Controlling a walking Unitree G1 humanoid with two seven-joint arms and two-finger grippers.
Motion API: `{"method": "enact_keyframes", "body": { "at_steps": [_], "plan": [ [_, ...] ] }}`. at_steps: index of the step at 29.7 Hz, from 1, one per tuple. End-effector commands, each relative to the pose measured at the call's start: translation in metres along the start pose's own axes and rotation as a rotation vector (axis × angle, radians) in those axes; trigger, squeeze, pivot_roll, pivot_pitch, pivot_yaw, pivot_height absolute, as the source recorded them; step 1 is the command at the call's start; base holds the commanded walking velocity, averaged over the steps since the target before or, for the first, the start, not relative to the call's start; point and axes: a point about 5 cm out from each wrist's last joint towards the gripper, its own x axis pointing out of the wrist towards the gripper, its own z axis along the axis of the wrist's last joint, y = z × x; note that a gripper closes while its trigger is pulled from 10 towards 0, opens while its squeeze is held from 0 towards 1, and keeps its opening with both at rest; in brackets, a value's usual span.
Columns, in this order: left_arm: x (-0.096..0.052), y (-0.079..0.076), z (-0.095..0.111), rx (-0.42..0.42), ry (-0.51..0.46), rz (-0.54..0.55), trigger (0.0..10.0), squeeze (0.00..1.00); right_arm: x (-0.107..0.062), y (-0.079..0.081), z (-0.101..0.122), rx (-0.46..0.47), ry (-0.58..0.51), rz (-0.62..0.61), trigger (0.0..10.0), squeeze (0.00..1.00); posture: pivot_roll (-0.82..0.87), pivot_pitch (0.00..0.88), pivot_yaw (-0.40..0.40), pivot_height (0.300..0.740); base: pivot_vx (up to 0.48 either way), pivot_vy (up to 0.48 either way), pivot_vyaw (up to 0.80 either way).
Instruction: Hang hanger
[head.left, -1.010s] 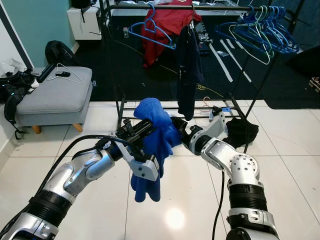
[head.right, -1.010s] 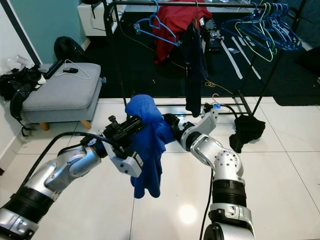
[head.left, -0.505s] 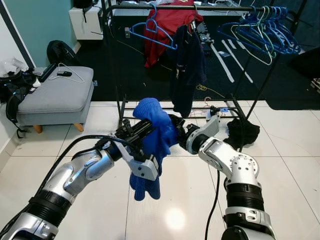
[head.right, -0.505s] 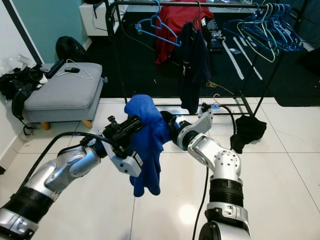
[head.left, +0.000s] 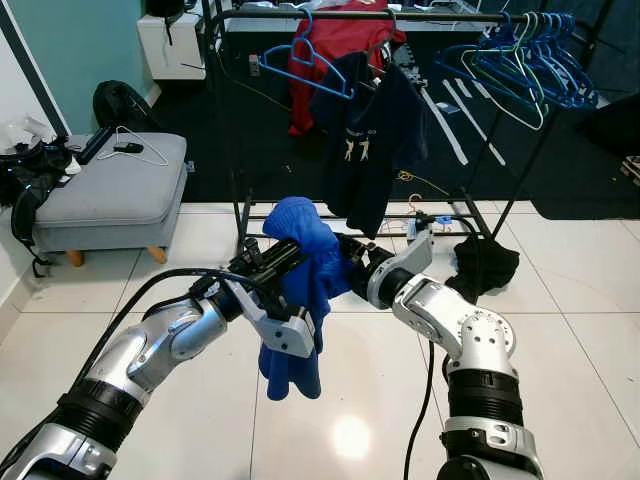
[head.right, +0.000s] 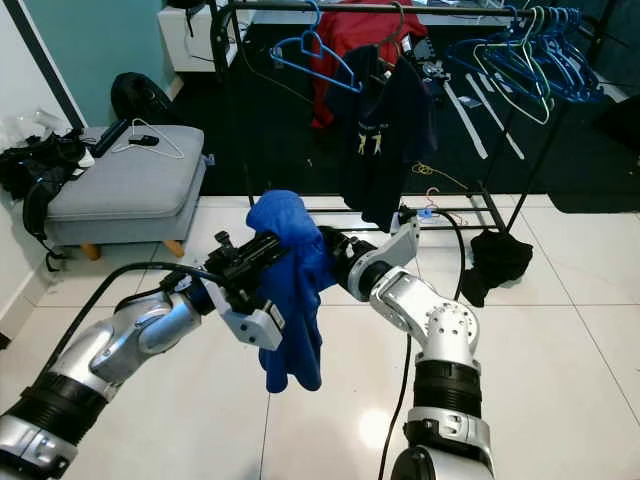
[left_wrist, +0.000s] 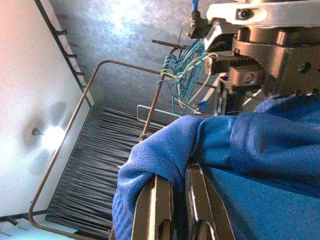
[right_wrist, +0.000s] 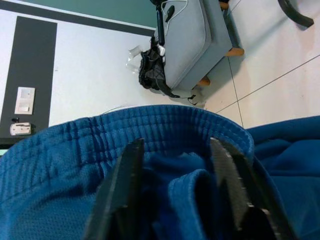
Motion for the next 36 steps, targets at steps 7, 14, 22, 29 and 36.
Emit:
{"method": "enact_keyframes", "body": {
  "at_steps": [7, 14, 22, 29, 36],
  "plan": [
    [0.002, -0.001, -0.001, 0.010, -0.004, -0.002, 0.0, 0.00, -0.003, -0.006, 0.001, 0.028, -0.015, -0.028, 0.0, 0.00, -0.02, 0.182, 0.019, 0.740, 0.000, 0.000, 0.00],
    [-0.005, -0.003, -0.016, -0.071, 0.125, 0.025, 0.0, 0.00, -0.010, -0.007, 0.026, -0.368, -0.190, -0.179, 0.0, 0.00, -0.02, 0.185, 0.016, 0.740, 0.000, 0.000, 0.00],
    [-0.029, -0.017, -0.044, -0.328, 0.417, 0.046, 10.0, 0.00, -0.021, 0.018, 0.053, -0.734, -0.320, -0.137, 0.0, 0.00, -0.03, 0.189, 0.018, 0.740, 0.000, 0.000, 0.00],
    [-0.036, -0.008, -0.054, -0.459, 0.503, 0.195, 10.0, 1.00, -0.031, 0.021, 0.068, -0.764, -0.335, -0.088, 0.0, 0.00, -0.03, 0.187, 0.017, 0.740, 0.000, 0.000, 0.00],
    [-0.039, -0.008, -0.055, -0.503, 0.535, 0.214, 10.0, 0.00, -0.031, 0.019, 0.075, -0.819, -0.333, -0.037, 0.0, 0.00, -0.04, 0.180, 0.015, 0.740, 0.000, 0.000, 0.00]
  ]
}}
